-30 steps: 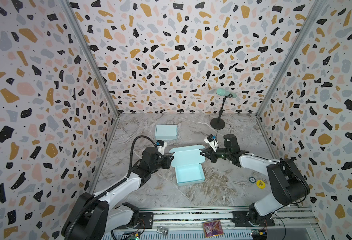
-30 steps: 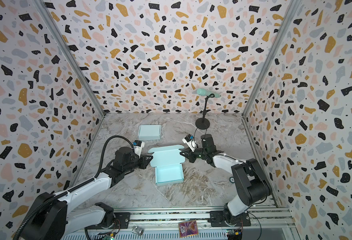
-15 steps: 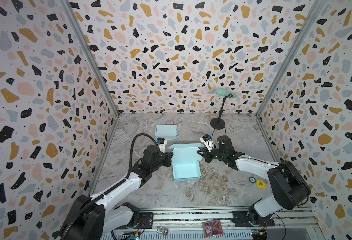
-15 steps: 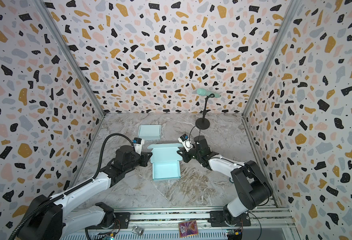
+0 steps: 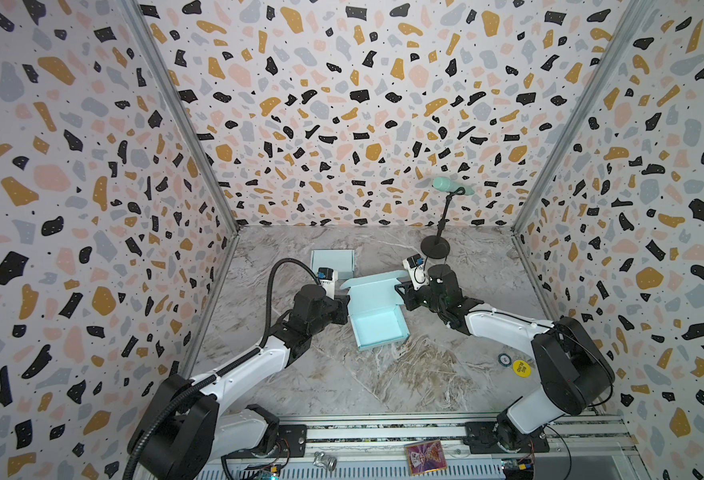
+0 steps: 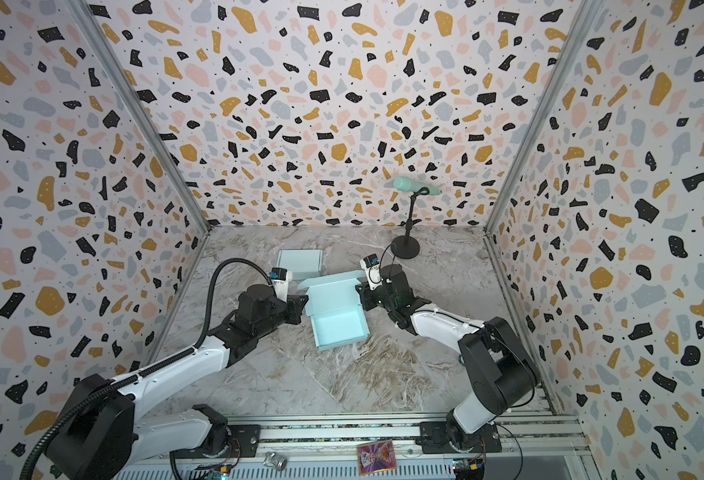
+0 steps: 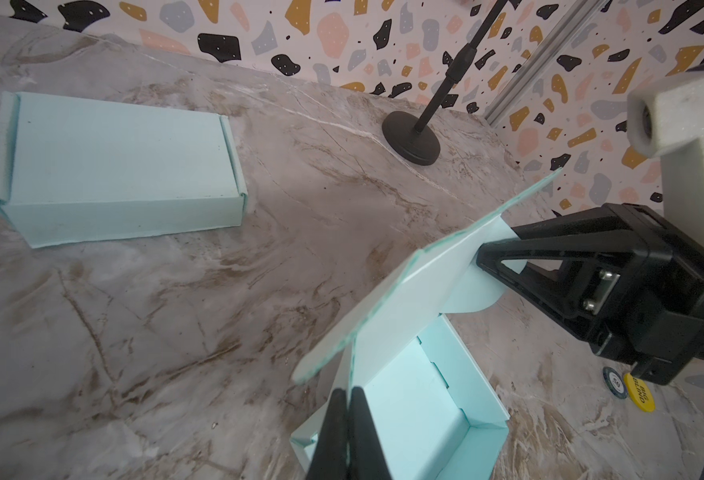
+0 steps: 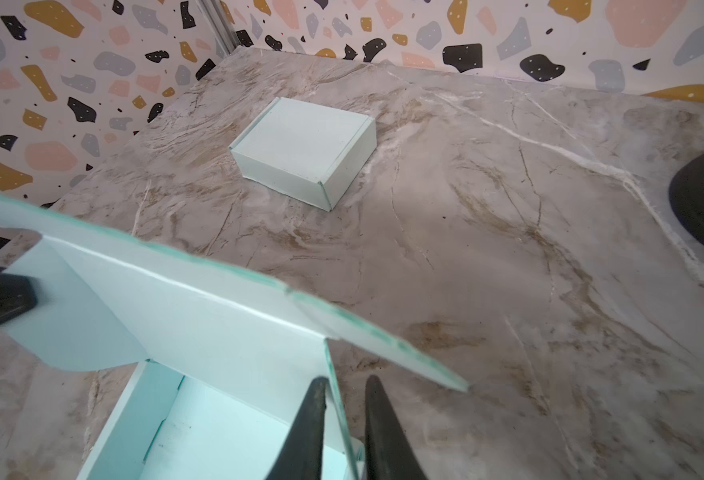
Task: Fold the paper box
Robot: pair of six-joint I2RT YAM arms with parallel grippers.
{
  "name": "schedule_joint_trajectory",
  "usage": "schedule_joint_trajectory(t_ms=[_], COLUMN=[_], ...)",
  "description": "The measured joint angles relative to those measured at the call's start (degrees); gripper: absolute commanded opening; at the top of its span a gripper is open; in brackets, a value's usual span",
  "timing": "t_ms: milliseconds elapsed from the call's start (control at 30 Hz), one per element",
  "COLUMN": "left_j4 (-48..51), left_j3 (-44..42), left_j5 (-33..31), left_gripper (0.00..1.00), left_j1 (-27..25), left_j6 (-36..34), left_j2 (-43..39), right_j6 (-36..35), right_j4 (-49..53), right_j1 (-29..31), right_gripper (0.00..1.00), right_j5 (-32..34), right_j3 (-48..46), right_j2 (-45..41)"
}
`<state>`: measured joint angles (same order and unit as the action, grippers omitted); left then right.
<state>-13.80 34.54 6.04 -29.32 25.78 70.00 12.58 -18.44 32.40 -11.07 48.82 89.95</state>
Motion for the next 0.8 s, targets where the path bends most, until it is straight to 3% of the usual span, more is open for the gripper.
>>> schedule_joint_trajectory(t_ms=[300,533,800], left_j4=[0.0,0.0,0.0], left_j3=[0.0,0.0,0.0], left_j5=[-1.5,-2.6,-3.1], left_gripper=[0.00,0.00,0.00], left_j1=[-0.6,-1.0,-1.2], left_j6=[-1.3,-2.1,-2.7], left_j2=[1.1,1.2,1.2], right_j6=[0.0,0.1,0.2], right_j4=[3.3,5.5,6.5], right_j1=[0.8,1.4,1.6], right_gripper=[0.19,0.24,0.16], right_j5=[3.3,5.2,5.8], right_j3=[0.0,1.2,1.2], right_j2=[0.0,0.3,0.3])
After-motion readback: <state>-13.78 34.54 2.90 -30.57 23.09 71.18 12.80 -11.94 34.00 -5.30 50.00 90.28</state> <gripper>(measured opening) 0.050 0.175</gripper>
